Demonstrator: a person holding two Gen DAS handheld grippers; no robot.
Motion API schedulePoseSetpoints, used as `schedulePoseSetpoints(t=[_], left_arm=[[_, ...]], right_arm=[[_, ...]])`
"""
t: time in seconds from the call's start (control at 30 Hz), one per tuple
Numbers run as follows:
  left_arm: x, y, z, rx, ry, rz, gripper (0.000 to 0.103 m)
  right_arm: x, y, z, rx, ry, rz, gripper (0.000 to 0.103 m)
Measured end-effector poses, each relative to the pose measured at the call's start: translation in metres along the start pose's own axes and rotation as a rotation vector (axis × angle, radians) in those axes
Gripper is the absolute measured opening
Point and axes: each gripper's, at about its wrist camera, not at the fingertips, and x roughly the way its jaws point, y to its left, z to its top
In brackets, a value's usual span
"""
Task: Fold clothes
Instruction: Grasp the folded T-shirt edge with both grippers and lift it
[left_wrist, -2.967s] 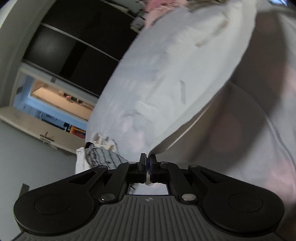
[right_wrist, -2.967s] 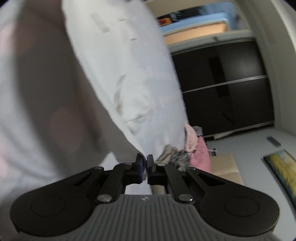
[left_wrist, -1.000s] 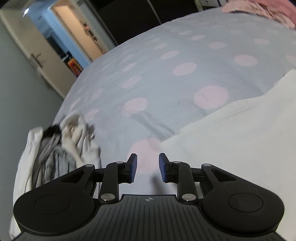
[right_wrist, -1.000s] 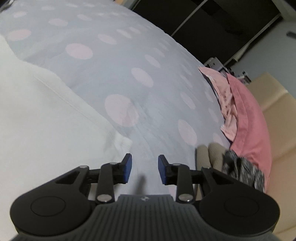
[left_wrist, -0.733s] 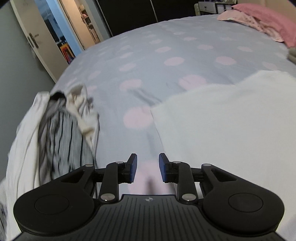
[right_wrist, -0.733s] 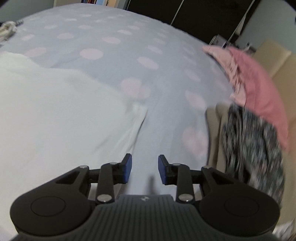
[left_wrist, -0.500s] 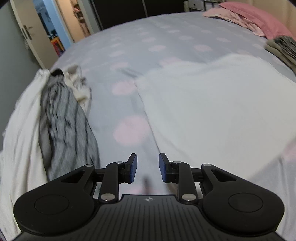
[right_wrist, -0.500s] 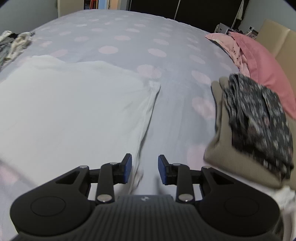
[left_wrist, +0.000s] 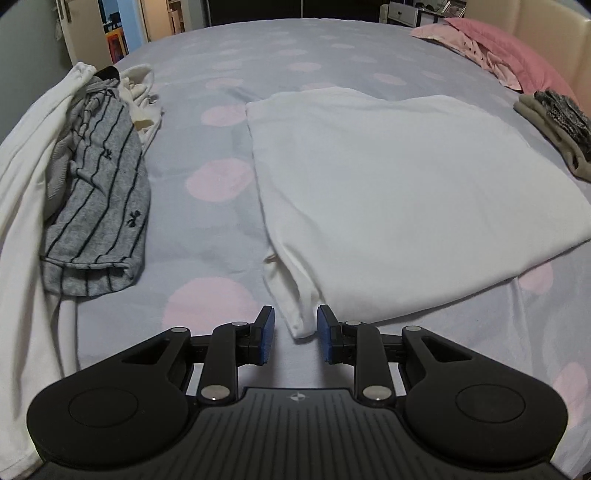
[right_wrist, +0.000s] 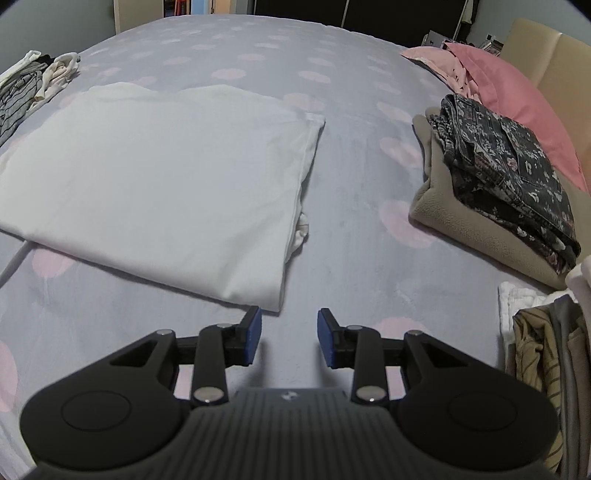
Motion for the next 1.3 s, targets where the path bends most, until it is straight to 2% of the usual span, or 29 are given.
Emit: schedulePoseSetpoints(t=[0.07,0.1,0.33,0.47,0.6,0.67,0.7,0.73,0.8,0.87,0.9,0.97,1.03,1.13,1.23,1.3], left_arm=[[0.003,-0.002,0.0,0.007,0.003,0.007,0.012],[0.003,-0.002,0.0,0.009,0.008,0.008,0.002],[-0.007,0.008,-0.004,0.076,0.027,0.04,0.0],[-0.009,0.005,-0.007,0.138,0.029,0.118,0.0],[-0.01,-0.012,-0.016,0.269,0.001,0.151,0.0],[-0.01,-0.02,-0.02,0.335,-0.014,0.167,0.01],[-0.01,-0.024,-0.022,0.368,-0.021,0.175,0.021],[-0.01,-0.028,-0.024,0.401,-0.028,0.183,0.028],[-0.011,-0.036,-0.028,0.467,-0.043,0.199,0.03],[-0.007,-0.051,-0.038,0.597,-0.064,0.272,0.032],[-0.005,-0.057,-0.043,0.646,-0.074,0.295,0.034],[-0.001,-0.067,-0.051,0.736,-0.086,0.323,0.042],[0.007,-0.077,-0.062,0.844,-0.088,0.359,0.044],[0.021,-0.092,-0.079,0.994,-0.093,0.435,0.045],[0.032,-0.1,-0.09,1.085,-0.119,0.49,0.045],[0.038,-0.1,-0.089,1.084,-0.136,0.505,0.044]], right_arm=[[0.001,0.002,-0.003,-0.004,0.0,-0.005,0.037],[0.002,0.002,-0.004,-0.011,-0.002,-0.005,0.037],[0.007,0.005,-0.012,-0.118,-0.019,-0.031,0.037],[0.011,0.007,-0.018,-0.184,-0.023,-0.045,0.037],[0.011,0.013,-0.024,-0.282,-0.049,-0.065,0.037],[0.013,0.018,-0.025,-0.332,-0.065,-0.081,0.037],[0.014,0.021,-0.025,-0.352,-0.07,-0.089,0.037],[0.015,0.024,-0.024,-0.371,-0.074,-0.091,0.037],[0.017,0.029,-0.024,-0.413,-0.087,-0.088,0.037],[0.018,0.04,-0.028,-0.508,-0.122,-0.132,0.038],[0.019,0.045,-0.03,-0.558,-0.138,-0.153,0.043],[0.023,0.06,-0.039,-0.701,-0.156,-0.199,0.052],[0.03,0.071,-0.05,-0.826,-0.157,-0.223,0.053],[0.04,0.084,-0.066,-1.014,-0.188,-0.306,0.053],[0.046,0.089,-0.075,-1.12,-0.217,-0.351,0.053],[0.049,0.088,-0.074,-1.131,-0.23,-0.361,0.053]])
